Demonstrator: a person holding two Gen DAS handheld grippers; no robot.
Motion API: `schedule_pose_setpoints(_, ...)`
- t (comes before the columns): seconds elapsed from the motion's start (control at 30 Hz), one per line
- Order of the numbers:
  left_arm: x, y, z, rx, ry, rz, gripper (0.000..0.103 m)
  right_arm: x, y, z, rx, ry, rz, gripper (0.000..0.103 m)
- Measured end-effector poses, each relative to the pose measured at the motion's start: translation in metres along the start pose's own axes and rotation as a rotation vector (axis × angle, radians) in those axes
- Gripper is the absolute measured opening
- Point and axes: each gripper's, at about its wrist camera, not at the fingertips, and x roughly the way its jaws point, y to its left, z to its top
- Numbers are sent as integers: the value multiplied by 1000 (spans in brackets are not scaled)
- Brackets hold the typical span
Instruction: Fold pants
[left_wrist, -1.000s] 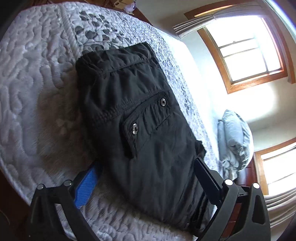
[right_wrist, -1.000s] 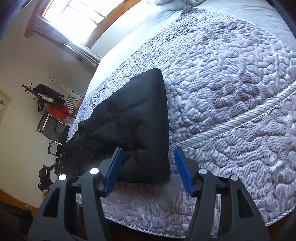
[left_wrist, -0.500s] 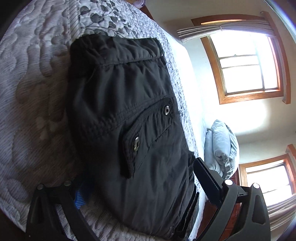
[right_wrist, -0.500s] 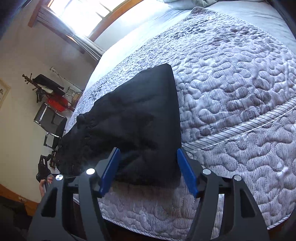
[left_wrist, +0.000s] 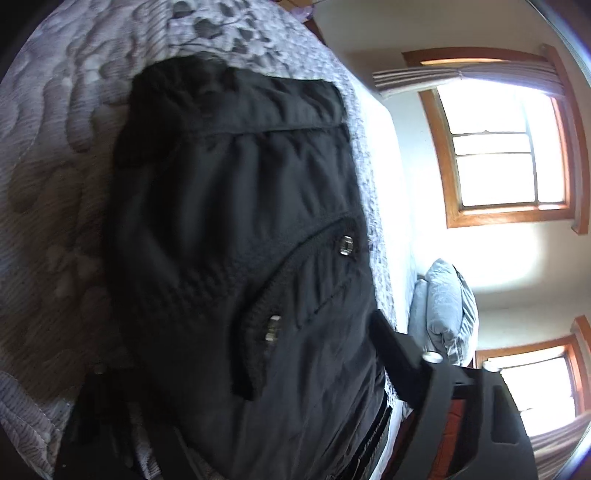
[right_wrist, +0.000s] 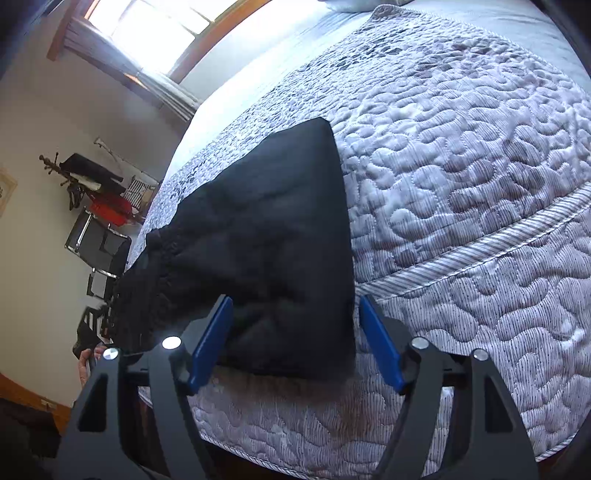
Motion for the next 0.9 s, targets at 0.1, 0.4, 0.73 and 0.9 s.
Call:
schedule_pose_setpoints(0.1, 2, 4, 1, -1, 12, 29, 55, -3, -10, 2, 39, -5, 22, 75)
schedule_pose_setpoints(0.4, 6, -12, 0, 63, 21, 85, 32, 22, -36, 4, 139, 72, 112, 81)
schedule_pose_setpoints(0.73, 2, -24, -2, 104, 9, 16, 15, 40, -33, 1, 144, 88, 151, 46)
schedule_pose_setpoints(0.9, 0, -30, -6, 161, -11, -60, 13, 40, -35, 1, 149, 90, 146, 47)
